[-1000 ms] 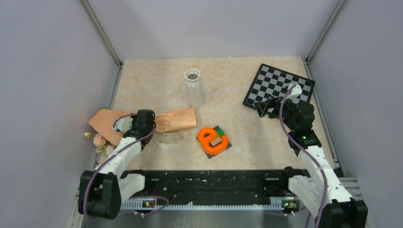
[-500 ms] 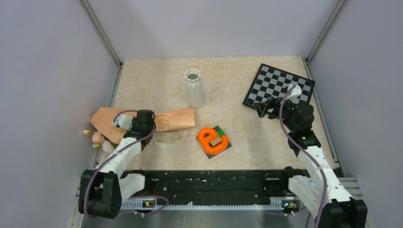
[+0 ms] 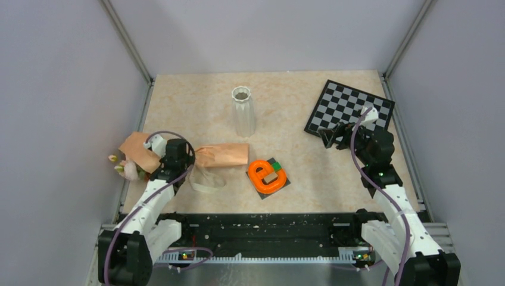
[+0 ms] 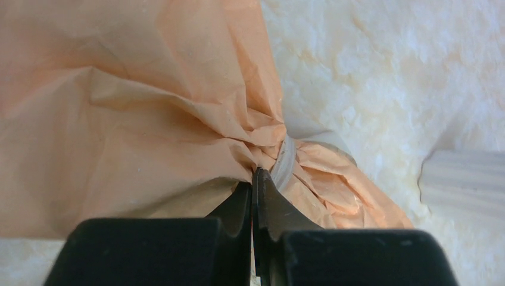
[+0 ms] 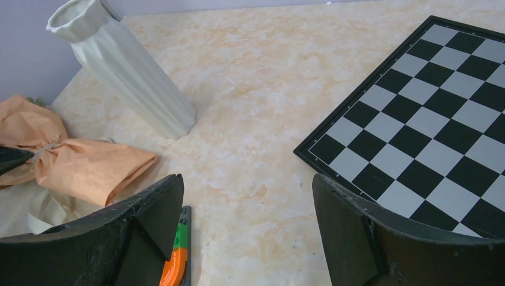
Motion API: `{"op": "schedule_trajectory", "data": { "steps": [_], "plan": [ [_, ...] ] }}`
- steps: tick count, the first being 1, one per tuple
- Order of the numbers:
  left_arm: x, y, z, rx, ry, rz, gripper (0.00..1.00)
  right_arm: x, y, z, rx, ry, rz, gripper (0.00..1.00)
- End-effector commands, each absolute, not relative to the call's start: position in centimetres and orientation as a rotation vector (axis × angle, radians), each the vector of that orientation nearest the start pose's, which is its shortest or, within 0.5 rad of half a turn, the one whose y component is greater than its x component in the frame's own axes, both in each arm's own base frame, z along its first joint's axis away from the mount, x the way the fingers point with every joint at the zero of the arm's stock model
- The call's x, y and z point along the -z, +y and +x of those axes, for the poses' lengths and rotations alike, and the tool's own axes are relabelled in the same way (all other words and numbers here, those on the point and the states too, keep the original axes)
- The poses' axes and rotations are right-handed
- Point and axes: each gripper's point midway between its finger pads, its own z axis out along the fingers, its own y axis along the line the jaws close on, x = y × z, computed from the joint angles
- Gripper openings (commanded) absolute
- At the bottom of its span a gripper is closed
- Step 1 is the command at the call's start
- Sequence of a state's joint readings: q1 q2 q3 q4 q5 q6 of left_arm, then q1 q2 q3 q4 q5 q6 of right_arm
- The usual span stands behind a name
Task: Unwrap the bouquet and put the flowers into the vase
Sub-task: Adjust the fake flower at the center of the board.
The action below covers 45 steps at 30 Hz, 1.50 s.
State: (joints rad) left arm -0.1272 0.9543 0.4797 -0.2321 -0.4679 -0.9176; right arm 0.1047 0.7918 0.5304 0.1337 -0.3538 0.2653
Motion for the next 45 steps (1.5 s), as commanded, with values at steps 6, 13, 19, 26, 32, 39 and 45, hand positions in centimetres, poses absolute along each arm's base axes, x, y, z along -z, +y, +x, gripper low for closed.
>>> {"op": "schedule_trajectory", "data": {
  "steps": [6,13,19,26,32,39,45],
  "plan": [
    [-11.2,-5.1,28.3,0.389,2.102,-0.649,0.0,-24.1,10.6,30.4,-0.58,1.666,-0.146,0.81],
    [-10.0,-7.4,25.2,0.481,2.279,-0.512,0.0,-24.0,10.5,30.4,-0.574,1.669,-0.139,0.81],
    [-8.7,-7.1,22.3,0.455,2.405,-0.579,0.0,-24.0,10.5,30.4,-0.572,1.668,-0.138,0.81],
    [-9.5,-8.0,21.3,0.574,2.353,-0.829,0.49,-24.1,10.6,30.4,-0.578,1.664,-0.143,0.81],
    [-11.7,-8.6,21.4,0.728,2.143,-1.107,0.69,-24.0,10.6,30.4,-0.582,1.662,-0.144,0.81],
    [-13.0,-8.0,21.3,0.877,1.841,-1.411,0.73,-23.9,10.7,30.4,-0.587,1.659,-0.145,0.81],
    [-12.0,-8.0,21.5,0.842,1.805,-1.501,0.75,-24.1,10.8,30.4,-0.591,1.656,-0.147,0.81]
  ]
}}
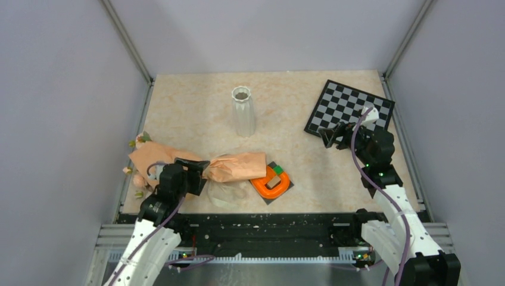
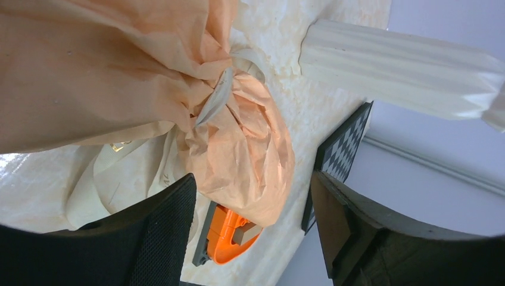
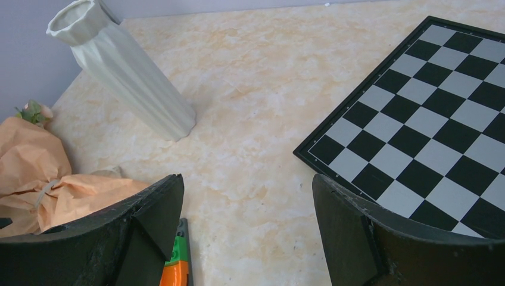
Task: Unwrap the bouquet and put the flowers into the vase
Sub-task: Adjust the fake flower at the center of the board.
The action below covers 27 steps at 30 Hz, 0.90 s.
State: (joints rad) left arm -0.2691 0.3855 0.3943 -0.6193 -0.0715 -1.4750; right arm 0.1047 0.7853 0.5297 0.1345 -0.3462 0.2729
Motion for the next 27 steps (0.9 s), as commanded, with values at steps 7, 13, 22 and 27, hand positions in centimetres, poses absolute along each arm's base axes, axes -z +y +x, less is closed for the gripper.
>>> {"op": "schedule_trajectory", "data": {
  "steps": [7,13,22,27],
  "plan": [
    [-10.6,-7.8,22.0,0.747,1.782,-1.539,0.79,-24.2,10.8,30.3,-0.591,1.652,-0.15,0.81],
    [-8.2,-8.0,22.6,0.708,1.775,-1.581,0.78,-24.2,10.9,30.2,-0.599,1.648,-0.152,0.81],
    [-7.8,-6.7,24.5,0.633,1.684,-1.535,0.73,-24.2,11.0,30.2,-0.607,1.645,-0.158,0.81],
    [-7.4,-5.9,24.9,0.597,1.646,-1.516,0.73,-24.2,11.1,30.1,-0.61,1.643,-0.161,0.81]
  ]
}}
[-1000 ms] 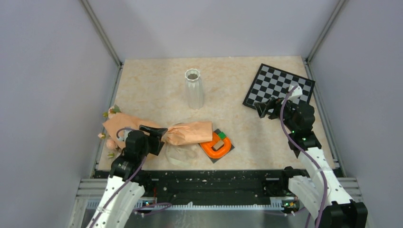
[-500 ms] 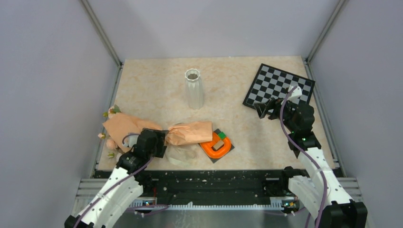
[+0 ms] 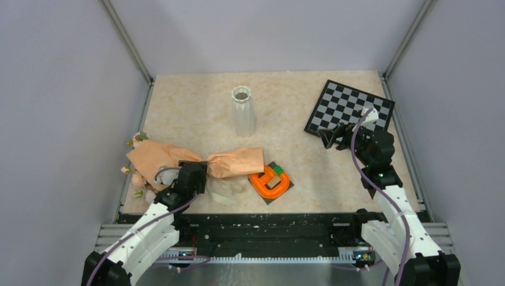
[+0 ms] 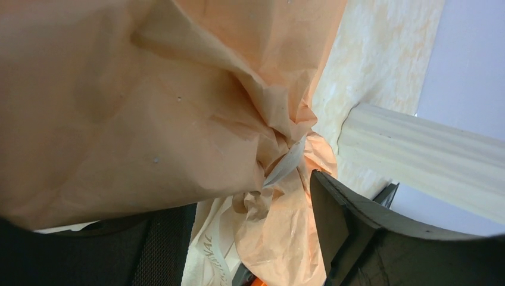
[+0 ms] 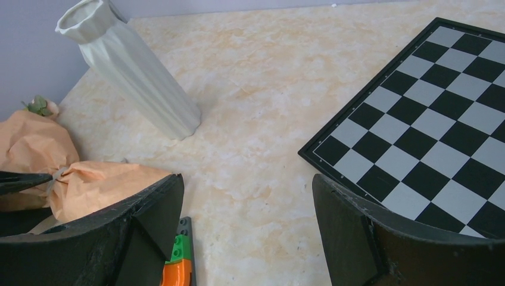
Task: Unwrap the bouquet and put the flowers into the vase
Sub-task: Adjust the fake flower at the center of the board.
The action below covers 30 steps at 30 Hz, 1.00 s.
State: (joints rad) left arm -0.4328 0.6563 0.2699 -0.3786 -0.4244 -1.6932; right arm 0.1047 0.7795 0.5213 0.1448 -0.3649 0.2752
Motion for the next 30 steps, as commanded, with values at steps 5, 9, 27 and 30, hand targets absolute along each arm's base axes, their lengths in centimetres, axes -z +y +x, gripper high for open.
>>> {"op": "schedule_trajectory", "data": {
  "steps": [5,9,27,30],
  "plan": [
    [-7.0,-5.5,25.4,0.551,1.64,-1.485,0.72,-24.2,11.1,30.2,-0.615,1.643,-0.16,0.81],
    [-6.8,-4.8,25.7,0.491,1.632,-1.452,0.69,-24.3,11.2,30.0,-0.62,1.64,-0.166,0.81],
    [-5.9,-2.3,26.8,0.216,1.688,-1.181,0.37,-25.1,11.5,29.3,-0.637,1.605,-0.188,0.81],
    [-6.0,-2.6,27.1,0.226,1.718,-1.121,0.29,-25.2,11.5,29.2,-0.636,1.6,-0.19,0.81]
  ]
}}
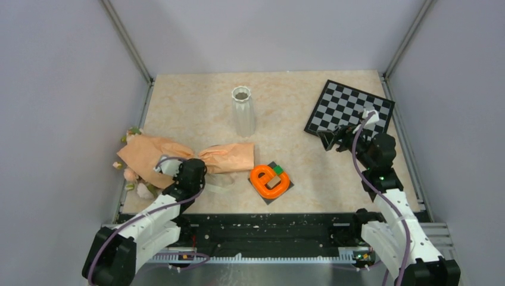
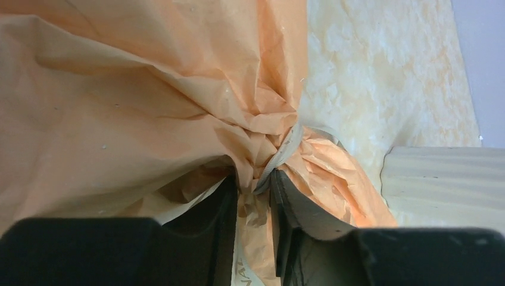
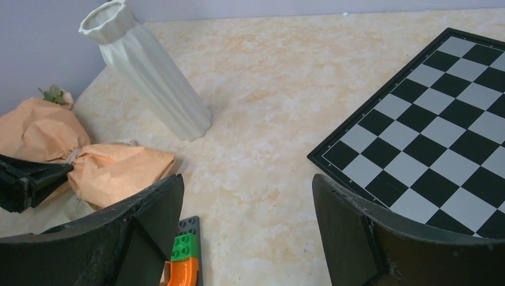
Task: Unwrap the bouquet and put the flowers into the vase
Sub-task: Adjust the fake flower at the center of the board.
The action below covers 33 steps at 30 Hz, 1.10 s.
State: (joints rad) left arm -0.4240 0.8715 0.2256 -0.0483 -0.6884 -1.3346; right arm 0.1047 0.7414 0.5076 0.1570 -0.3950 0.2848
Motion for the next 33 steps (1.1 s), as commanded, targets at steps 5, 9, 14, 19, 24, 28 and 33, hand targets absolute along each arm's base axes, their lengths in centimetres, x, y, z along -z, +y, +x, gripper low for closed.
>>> {"op": "schedule_trajectory", "data": {
  "steps": [5,9,14,19,24,28,33],
  "plan": [
    [-6.0,-3.9,27.0,0.247,1.817,-0.983,0.1,-25.2,11.5,29.3,-0.637,1.599,-0.19,0.81],
    [-6.0,-5.3,26.5,0.289,1.902,-0.88,0.0,-25.0,11.5,29.4,-0.634,1.606,-0.189,0.81],
    [-6.7,-7.3,25.2,0.358,2.043,-0.738,0.0,-25.1,11.9,29.3,-0.65,1.619,-0.219,0.81],
    [-9.1,-9.0,23.9,0.427,2.15,-0.605,0.0,-25.8,13.2,28.7,-0.699,1.607,-0.29,0.82],
    [-10.7,-9.2,22.6,0.439,2.203,-0.599,0.0,-26.1,16.0,28.0,-0.7,1.634,-0.379,0.82],
    [-12.0,-9.7,22.1,0.497,2.198,-0.603,0.0,-26.8,20.7,26.4,-0.745,1.622,-0.503,0.83],
    [-12.3,-10.4,21.6,0.543,2.226,-0.58,0.0,-26.6,27.8,24.6,-0.811,1.629,-0.663,0.83]
  ]
}}
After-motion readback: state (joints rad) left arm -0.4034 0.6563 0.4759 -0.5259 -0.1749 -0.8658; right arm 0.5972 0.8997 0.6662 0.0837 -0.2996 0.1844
